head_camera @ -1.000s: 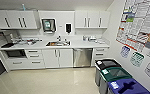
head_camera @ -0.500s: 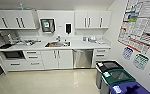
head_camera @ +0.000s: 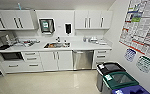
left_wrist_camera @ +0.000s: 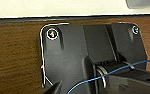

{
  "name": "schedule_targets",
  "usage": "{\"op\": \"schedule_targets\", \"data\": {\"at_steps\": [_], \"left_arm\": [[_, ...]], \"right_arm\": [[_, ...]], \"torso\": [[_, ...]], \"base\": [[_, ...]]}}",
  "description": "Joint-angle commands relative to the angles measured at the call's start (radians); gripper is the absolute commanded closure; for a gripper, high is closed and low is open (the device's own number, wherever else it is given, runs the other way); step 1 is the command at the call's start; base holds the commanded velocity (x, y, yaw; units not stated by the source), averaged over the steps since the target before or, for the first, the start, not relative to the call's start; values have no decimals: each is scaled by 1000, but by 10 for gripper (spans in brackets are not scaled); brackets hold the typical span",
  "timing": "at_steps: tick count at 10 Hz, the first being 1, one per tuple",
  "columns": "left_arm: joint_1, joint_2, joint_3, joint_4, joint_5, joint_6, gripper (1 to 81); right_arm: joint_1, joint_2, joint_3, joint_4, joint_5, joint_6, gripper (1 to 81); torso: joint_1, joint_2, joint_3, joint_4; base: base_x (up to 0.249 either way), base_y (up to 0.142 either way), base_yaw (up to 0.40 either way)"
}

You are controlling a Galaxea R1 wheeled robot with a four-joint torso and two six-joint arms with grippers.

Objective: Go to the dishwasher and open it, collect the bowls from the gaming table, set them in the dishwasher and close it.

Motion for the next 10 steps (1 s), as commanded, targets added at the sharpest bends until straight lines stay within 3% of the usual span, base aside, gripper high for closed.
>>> {"op": "schedule_targets", "data": {"at_steps": [1, 10], "left_arm": [[-46, -19, 5, -9, 58, 0, 10], [-46, -19, 5, -9, 59, 0, 10]], "right_arm": [[41, -19, 12, 1, -51, -3, 10], [41, -17, 12, 1, -51, -5, 10]], "torso": [[0, 0, 0, 0], [0, 0, 0, 0]], "base": [[138, 0, 0], [121, 0, 0]]}}
